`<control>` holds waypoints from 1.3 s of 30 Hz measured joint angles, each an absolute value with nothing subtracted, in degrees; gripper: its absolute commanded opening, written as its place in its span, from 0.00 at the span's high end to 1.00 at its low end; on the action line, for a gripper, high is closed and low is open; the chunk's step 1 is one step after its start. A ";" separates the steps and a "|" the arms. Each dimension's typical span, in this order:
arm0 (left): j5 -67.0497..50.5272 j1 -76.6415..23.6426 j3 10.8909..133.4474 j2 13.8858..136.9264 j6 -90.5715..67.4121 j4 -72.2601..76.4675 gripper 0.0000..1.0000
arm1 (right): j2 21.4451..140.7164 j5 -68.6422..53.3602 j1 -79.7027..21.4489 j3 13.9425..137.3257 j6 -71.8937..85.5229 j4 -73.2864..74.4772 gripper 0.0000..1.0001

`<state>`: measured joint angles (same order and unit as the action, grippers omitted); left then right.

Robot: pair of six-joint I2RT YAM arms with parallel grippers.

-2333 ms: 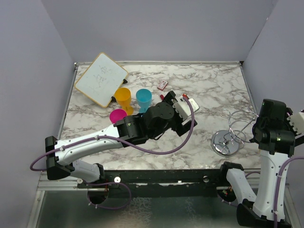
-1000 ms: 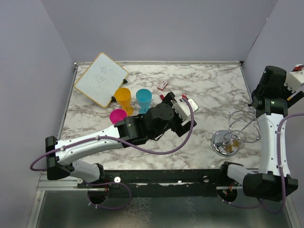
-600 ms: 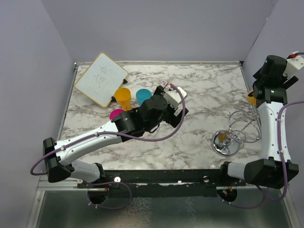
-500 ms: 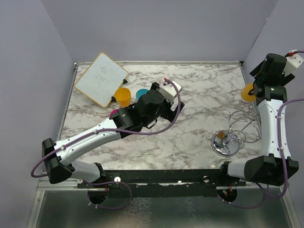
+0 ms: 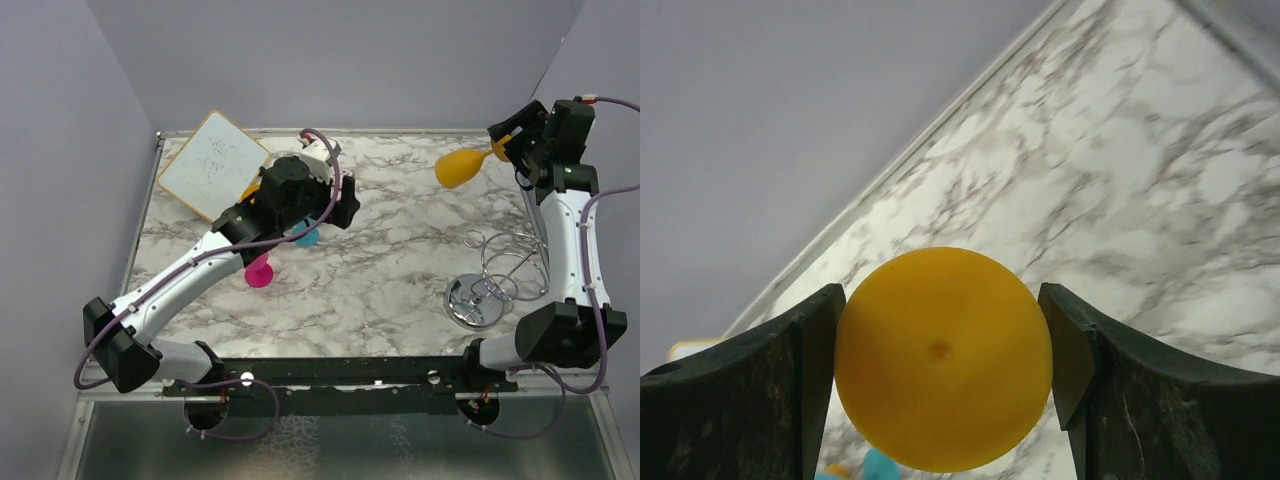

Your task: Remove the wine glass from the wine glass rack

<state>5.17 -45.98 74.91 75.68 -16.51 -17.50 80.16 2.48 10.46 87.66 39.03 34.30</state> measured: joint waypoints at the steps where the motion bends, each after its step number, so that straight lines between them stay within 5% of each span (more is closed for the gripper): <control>1: 4.16 -45.30 74.91 75.70 -17.26 -17.34 0.04 | 80.55 -0.16 10.15 87.66 40.42 34.30 0.47; 12: -20.25 -31.38 66.85 78.65 -39.13 1.56 0.04 | 80.53 -21.50 5.63 81.54 51.40 30.92 0.48; 20: -29.58 -30.33 59.70 85.54 -60.34 22.20 0.06 | 78.67 -30.11 2.66 77.10 59.68 27.40 0.48; 39: -32.86 -30.87 55.02 89.08 -82.37 50.37 0.61 | 77.10 -37.89 2.28 74.24 68.29 20.88 0.48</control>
<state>-32.86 -30.87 55.02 89.08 -82.37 50.37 77.10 -37.89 2.28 74.24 68.29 20.88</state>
